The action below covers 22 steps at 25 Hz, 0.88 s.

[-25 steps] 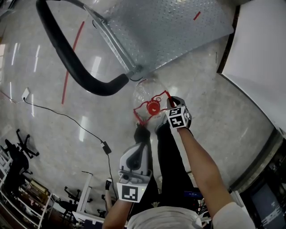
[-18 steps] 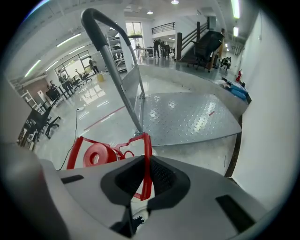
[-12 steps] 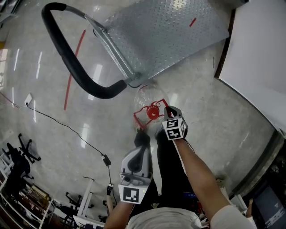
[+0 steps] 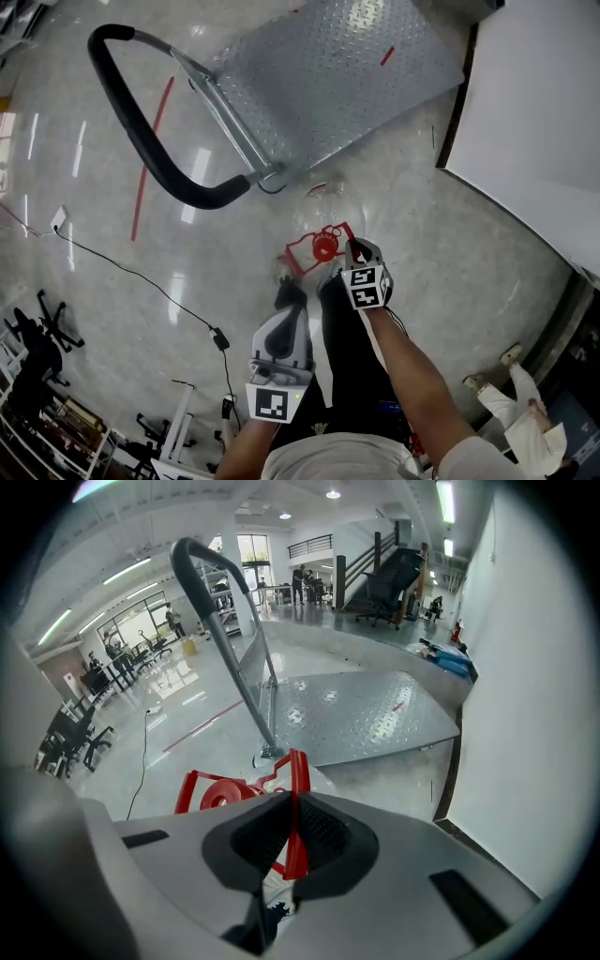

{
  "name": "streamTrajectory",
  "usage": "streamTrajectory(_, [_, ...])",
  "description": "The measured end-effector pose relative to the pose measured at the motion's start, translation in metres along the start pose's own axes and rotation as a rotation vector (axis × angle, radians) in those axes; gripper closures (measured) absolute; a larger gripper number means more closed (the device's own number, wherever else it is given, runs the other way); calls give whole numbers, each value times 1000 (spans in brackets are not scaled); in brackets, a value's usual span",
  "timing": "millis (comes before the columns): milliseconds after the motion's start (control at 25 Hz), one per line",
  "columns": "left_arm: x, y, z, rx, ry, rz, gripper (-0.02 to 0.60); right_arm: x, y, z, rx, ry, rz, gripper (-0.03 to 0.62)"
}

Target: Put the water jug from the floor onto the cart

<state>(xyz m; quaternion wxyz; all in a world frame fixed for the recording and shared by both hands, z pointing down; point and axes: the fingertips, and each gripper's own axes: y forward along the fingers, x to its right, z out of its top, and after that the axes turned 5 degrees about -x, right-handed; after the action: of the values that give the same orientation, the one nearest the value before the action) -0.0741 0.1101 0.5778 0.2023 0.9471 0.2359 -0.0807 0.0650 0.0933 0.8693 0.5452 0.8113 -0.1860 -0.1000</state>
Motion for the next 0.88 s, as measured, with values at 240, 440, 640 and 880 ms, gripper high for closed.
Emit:
streamTrajectory(240, [28, 5, 32, 19, 20, -11, 578, 34, -50, -3, 17, 20, -23, 569])
streamTrajectory(440, [63, 28, 69, 66, 75, -27, 578, 87, -92, 20, 64, 33, -55, 571])
streamTrajectory(640, [92, 37, 110, 106, 85, -27, 578, 119, -137, 25, 48, 25, -65, 571])
streamTrajectory(880, [100, 68, 151, 163, 87, -63, 578, 146, -161, 55, 30, -5, -83, 571])
